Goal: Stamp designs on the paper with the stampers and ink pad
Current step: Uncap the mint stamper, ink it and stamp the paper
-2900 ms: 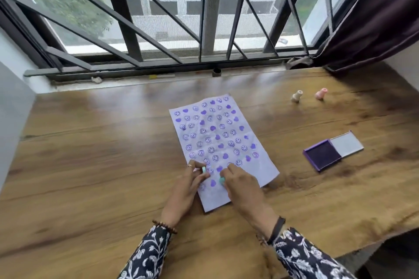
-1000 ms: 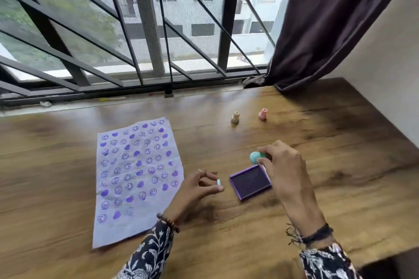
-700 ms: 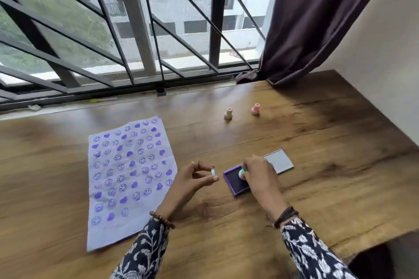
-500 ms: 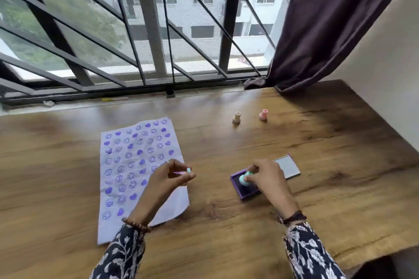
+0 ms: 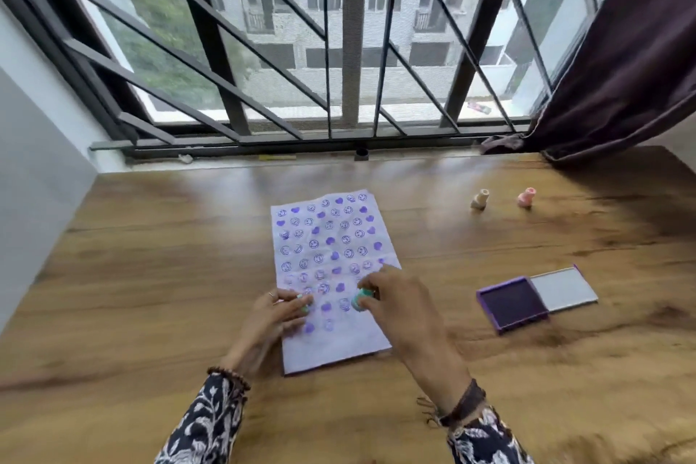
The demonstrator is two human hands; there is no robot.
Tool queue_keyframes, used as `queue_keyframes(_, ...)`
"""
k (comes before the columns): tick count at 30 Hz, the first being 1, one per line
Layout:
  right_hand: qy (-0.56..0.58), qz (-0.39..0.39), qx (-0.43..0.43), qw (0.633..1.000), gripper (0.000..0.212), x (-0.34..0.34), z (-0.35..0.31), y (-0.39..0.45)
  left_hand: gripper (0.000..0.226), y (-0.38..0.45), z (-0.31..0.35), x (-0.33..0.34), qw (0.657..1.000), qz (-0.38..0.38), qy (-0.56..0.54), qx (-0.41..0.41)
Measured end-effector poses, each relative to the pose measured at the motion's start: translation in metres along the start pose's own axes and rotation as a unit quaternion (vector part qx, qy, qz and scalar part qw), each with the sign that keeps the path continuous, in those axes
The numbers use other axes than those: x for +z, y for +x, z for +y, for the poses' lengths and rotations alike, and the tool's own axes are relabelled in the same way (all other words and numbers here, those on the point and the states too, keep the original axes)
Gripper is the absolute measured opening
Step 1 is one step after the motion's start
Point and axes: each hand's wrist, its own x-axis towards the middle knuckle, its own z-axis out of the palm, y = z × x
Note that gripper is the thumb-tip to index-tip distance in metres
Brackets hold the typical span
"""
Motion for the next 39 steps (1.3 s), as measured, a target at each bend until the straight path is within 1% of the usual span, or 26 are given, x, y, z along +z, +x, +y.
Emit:
queue_keyframes(3,-0.008,0.108,-0.034,0.993,0.018,0.001,-0.016,-0.004,0.016,0.006,0.001,-0.004,1.0,-0.007,-0.014,-0.014)
queue_keyframes(5,-0.004,0.139,-0.037,0.99,0.018,0.016,-0.019,-0.003,0.016,0.009,0.001,-0.007,0.999,-0.019,-0.017,-0.023)
queue_keyframes(6,-0.012,0.131,-0.022,0.991,0.016,0.027,-0.017,-0.001,0.015,0.011,0.0,-0.009,0.999,-0.025,-0.02,-0.026)
queue_keyframes(9,-0.086,0.026,0.042,0.995,0.024,0.069,-0.002,0.002,0.013,0.015,0.0,-0.014,0.998,-0.041,-0.026,-0.037)
queue_keyframes(10,-0.097,0.007,0.05,0.994,0.027,0.079,0.003,0.004,0.013,0.016,-0.001,-0.015,0.998,-0.043,-0.029,-0.039)
queue_keyframes(13,-0.094,0.015,0.047,0.994,0.023,0.089,0.015,0.011,0.013,0.017,-0.001,-0.017,0.997,-0.051,-0.026,-0.045)
queue_keyframes(14,-0.061,0.028,0.056,0.996,0.021,0.087,0.019,0.013,0.013,0.018,-0.001,-0.017,0.997,-0.054,-0.02,-0.046)
queue_keyframes(15,0.003,0.048,0.082,0.995,0.018,0.083,0.022,0.013,0.013,0.018,0.0,-0.017,0.997,-0.058,-0.014,-0.047)
queue_keyframes(16,0.092,0.076,0.119,0.986,0.017,0.077,0.025,0.011,0.012,0.018,0.001,-0.017,0.997,-0.063,-0.009,-0.049)
queue_keyframes(17,0.192,0.109,0.153,0.963,0.017,0.071,0.029,0.008,0.011,0.017,0.003,-0.017,0.996,-0.067,-0.004,-0.05)
queue_keyframes(19,0.353,0.167,0.193,0.9,0.017,0.058,0.04,-0.003,0.01,0.016,0.006,-0.018,0.996,-0.073,0.011,-0.048)
queue_keyframes(21,0.442,0.178,0.224,0.85,0.015,0.047,0.051,-0.018,0.009,0.014,0.008,-0.018,0.996,-0.078,0.018,-0.043)
queue_keyframes(22,0.465,0.171,0.232,0.837,0.014,0.041,0.055,-0.025,0.008,0.013,0.01,-0.018,0.995,-0.087,0.016,-0.041)
queue_keyframes(23,0.474,0.162,0.233,0.834,0.014,0.035,0.057,-0.032,0.006,0.011,0.012,-0.016,0.994,-0.104,0.017,-0.041)
queue_keyframes(25,0.473,0.138,0.217,0.842,0.014,0.024,0.056,-0.041,0.006,0.006,0.015,-0.007,0.989,-0.143,0.025,-0.041)
queue_keyframes(27,0.487,0.116,0.177,0.847,0.017,0.012,0.048,-0.044,0.006,-0.001,0.018,0.007,0.984,-0.172,0.03,-0.033)
queue_keyframes(29,0.481,0.115,0.134,0.859,0.02,0.004,0.037,-0.042,0.013,-0.007,0.019,0.024,0.98,-0.195,0.039,-0.02)
queue_keyframes(31,0.443,0.129,0.106,0.881,0.021,-0.005,0.03,-0.04,0.012,-0.013,0.021,0.041,0.976,-0.215,0.039,-0.012)
queue_keyframes(36,0.359,0.131,0.028,0.924,0.024,-0.032,0.032,-0.042,0.005,-0.023,0.028,0.078,0.97,-0.235,0.047,0.024)
queue_keyframes(39,0.337,0.139,0.006,0.931,0.026,-0.047,0.043,-0.042,0.006,-0.025,0.029,0.098,0.972,-0.227,0.038,0.04)
